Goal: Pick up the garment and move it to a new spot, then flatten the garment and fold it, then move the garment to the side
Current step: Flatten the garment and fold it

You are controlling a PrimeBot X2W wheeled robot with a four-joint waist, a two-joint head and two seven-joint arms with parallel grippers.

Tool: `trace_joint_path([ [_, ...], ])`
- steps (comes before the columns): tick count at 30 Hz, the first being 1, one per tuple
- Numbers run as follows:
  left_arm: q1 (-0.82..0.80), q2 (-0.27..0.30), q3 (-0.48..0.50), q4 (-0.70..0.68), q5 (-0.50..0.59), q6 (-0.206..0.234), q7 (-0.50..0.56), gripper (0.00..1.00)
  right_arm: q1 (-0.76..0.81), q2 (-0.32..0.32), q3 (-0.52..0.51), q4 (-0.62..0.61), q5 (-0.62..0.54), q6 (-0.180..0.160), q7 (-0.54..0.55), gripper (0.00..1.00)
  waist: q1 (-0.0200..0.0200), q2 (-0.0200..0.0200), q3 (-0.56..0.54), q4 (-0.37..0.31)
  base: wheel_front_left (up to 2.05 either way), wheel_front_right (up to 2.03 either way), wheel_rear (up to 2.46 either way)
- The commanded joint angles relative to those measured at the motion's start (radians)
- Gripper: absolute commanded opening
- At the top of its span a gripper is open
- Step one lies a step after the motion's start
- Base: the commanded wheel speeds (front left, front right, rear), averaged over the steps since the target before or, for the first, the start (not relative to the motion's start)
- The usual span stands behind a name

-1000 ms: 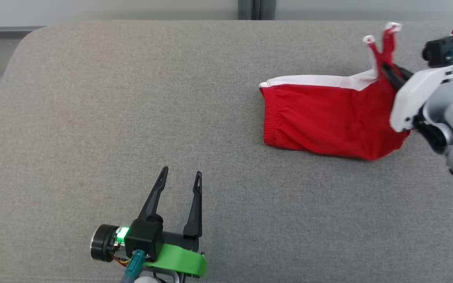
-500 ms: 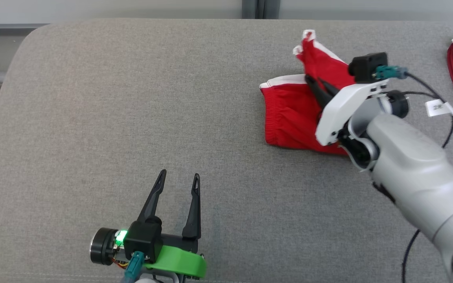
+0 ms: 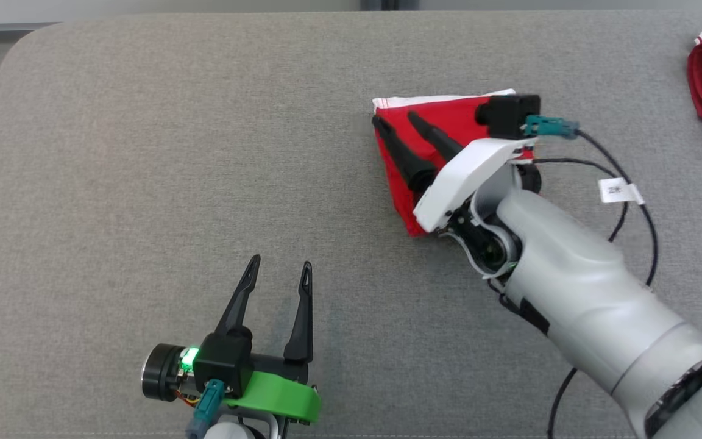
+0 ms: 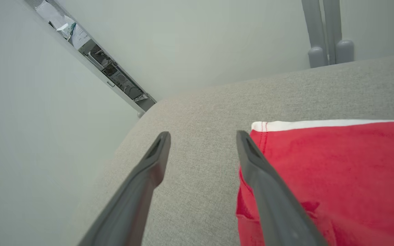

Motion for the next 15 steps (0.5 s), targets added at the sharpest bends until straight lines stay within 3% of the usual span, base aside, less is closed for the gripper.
trace_joint_path([
  [1,-0.011,0.003,0.005,0.002,0.001,0.005,-0.003,1.00,0.014,-0.046,-0.010,-0.022,0.001,0.000,-0.024,1.00,0.0000,0.0000,-0.001,-0.019,0.00,0.00,0.00],
  [7,0.008,0.003,0.036,0.005,0.014,0.003,-0.003,1.00,0.066,-0.137,-0.052,-0.106,-0.024,0.000,-0.082,1.00,0.0000,0.0000,-0.032,-0.066,0.00,0.00,0.00],
  [10,0.022,0.003,0.060,-0.003,0.009,0.005,-0.003,1.00,0.100,-0.199,-0.126,-0.163,-0.132,0.000,-0.088,1.00,0.0000,0.0000,-0.052,-0.091,0.00,0.00,0.00],
  [15,0.056,0.003,0.116,-0.025,-0.001,0.005,-0.003,1.00,0.251,-0.214,-0.285,-0.287,-0.374,0.000,-0.087,1.00,0.0000,0.0000,-0.092,-0.132,0.00,0.00,0.00],
])
